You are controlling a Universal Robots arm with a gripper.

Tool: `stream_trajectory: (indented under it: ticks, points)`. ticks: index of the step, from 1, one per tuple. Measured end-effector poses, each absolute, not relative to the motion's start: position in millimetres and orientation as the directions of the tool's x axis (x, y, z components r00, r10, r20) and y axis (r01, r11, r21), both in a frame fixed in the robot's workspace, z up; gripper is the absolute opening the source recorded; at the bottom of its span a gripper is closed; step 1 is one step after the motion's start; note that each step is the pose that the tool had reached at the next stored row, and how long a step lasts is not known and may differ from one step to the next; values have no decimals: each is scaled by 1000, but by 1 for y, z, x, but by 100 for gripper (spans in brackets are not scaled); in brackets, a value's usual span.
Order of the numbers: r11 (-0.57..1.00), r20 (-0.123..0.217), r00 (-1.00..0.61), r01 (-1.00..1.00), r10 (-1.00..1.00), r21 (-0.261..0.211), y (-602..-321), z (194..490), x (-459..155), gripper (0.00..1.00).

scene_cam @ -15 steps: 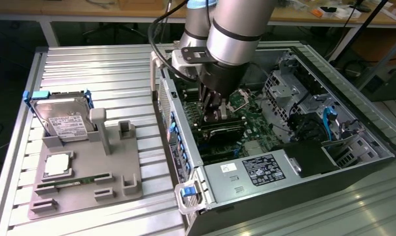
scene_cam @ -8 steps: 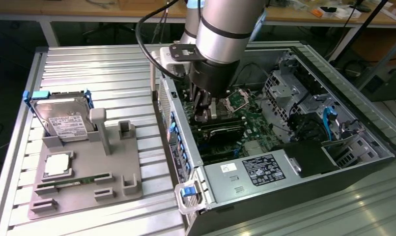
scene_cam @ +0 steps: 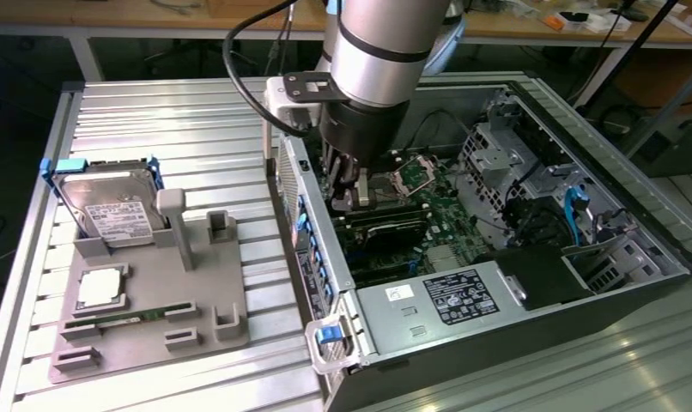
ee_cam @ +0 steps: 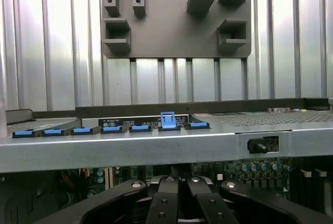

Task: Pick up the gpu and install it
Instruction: 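Press down on the gpu until it lock into place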

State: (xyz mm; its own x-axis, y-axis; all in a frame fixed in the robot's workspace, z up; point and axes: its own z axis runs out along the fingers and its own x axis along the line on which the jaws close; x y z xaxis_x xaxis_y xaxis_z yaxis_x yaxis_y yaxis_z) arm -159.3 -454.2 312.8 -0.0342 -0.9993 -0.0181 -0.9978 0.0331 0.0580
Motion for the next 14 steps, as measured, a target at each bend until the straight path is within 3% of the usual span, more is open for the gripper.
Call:
stream_trajectory:
  ticks: [14]
  points:
    - [33, -18, -34, -998, -999, 58, -454, 308, -163, 11]
